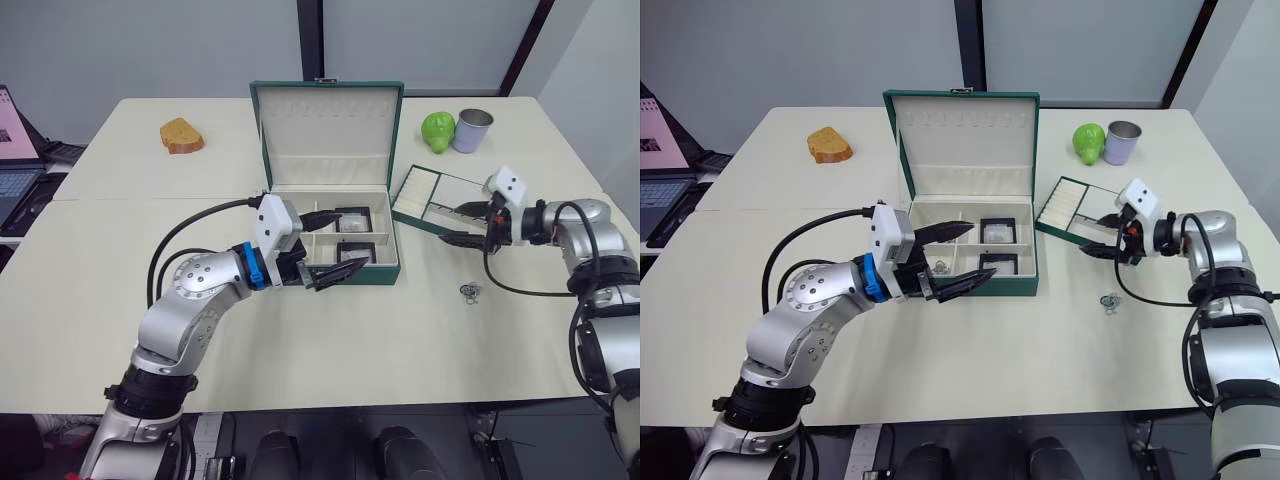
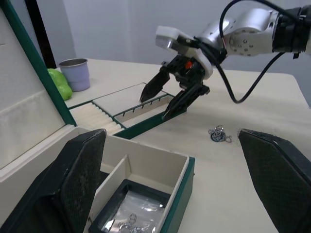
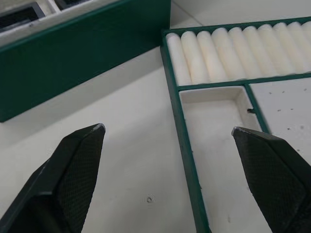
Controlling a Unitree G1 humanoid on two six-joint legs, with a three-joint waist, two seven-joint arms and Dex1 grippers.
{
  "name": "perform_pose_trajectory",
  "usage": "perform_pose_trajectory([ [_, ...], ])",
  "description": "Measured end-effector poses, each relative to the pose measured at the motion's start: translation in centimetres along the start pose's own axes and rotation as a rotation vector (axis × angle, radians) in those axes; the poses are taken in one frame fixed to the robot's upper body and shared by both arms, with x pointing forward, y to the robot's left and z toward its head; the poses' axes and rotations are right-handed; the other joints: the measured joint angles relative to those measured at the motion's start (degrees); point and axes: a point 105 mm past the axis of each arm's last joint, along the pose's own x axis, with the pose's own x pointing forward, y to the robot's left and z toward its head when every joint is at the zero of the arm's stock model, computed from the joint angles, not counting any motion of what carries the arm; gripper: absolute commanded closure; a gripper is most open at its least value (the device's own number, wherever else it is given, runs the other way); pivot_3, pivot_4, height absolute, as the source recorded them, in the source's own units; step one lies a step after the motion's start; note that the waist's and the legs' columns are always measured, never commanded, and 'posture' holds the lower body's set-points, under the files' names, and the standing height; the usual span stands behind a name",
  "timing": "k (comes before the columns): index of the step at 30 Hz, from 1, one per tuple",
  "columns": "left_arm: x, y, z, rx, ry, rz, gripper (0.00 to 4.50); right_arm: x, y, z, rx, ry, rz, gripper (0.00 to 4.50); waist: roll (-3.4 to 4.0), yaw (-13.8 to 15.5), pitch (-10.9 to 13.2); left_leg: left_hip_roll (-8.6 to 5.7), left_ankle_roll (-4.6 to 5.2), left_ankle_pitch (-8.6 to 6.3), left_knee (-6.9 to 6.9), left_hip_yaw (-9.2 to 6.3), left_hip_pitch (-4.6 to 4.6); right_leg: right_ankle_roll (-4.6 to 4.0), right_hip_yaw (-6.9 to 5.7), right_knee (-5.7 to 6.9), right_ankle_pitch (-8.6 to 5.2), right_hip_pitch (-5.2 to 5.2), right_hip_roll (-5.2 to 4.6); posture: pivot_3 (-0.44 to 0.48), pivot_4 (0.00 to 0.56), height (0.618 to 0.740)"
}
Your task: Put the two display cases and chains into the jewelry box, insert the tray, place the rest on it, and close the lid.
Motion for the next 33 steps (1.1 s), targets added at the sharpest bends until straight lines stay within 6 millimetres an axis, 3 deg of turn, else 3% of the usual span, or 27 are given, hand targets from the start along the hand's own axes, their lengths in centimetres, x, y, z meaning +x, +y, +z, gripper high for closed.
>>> perform_pose_trajectory([
  [10, 1.0, -0.1, -0.1, -0.011, -0.031, 0.048, 0.0, 1.1, 0.0, -1.3, -0.024, 0.07, -0.019, 0.04, 0.0, -0.6, 0.0, 0.0, 0.0, 0.0, -0.06, -0.02, -0.01, 0.0, -0.03, 0.04, 0.0, 0.04, 0.0, 0.0, 0.15, 0.74],
  [13, 1.1, -0.1, 0.0, -0.014, -0.038, 0.052, 0.0, 1.3, 0.0, -1.6, -0.017, 0.078, -0.031, 0.64, 0.0, -0.61, 0.0, 0.01, 0.0, 0.0, -0.07, -0.02, -0.01, 0.0, -0.03, 0.05, 0.0, 0.04, 0.0, 0.0, 0.15, 0.74],
  [18, 1.2, -0.1, 0.0, -0.013, -0.039, 0.058, 0.0, 1.4, 0.0, -1.7, -0.036, 0.091, -0.032, 2.29, 0.0, -0.61, 0.0, 0.01, 0.0, 0.0, -0.07, -0.02, -0.01, 0.0, -0.04, 0.05, 0.0, 0.05, 0.0, 0.0, 0.15, 0.74],
  [26, 1.2, 0.0, 0.0, -0.008, -0.037, 0.063, 0.0, 1.5, -0.2, -1.5, -0.054, 0.09, -0.049, 4.21, 0.0, -0.61, 0.0, 0.01, -0.01, 0.0, -0.07, -0.02, -0.01, 0.0, -0.05, 0.05, 0.0, 0.05, 0.0, 0.0, 0.15, 0.74],
  [28, 1.2, 0.0, 0.0, -0.003, -0.039, 0.061, 0.0, 1.6, -0.1, -1.5, -0.057, 0.087, -0.047, 4.45, 0.0, -0.61, 0.0, 0.01, -0.01, 0.0, -0.07, -0.02, -0.01, 0.0, -0.05, 0.05, 0.0, 0.05, 0.0, 0.0, 0.15, 0.74],
  [33, 1.2, 0.0, 0.1, 0.008, -0.045, 0.055, 0.0, 1.5, -0.2, -1.5, -0.055, 0.09, -0.052, 4.45, 0.0, -0.61, 0.0, 0.01, -0.01, 0.0, -0.08, -0.03, -0.01, 0.0, -0.05, 0.05, 0.0, 0.06, 0.0, 0.0, 0.15, 0.74],
])
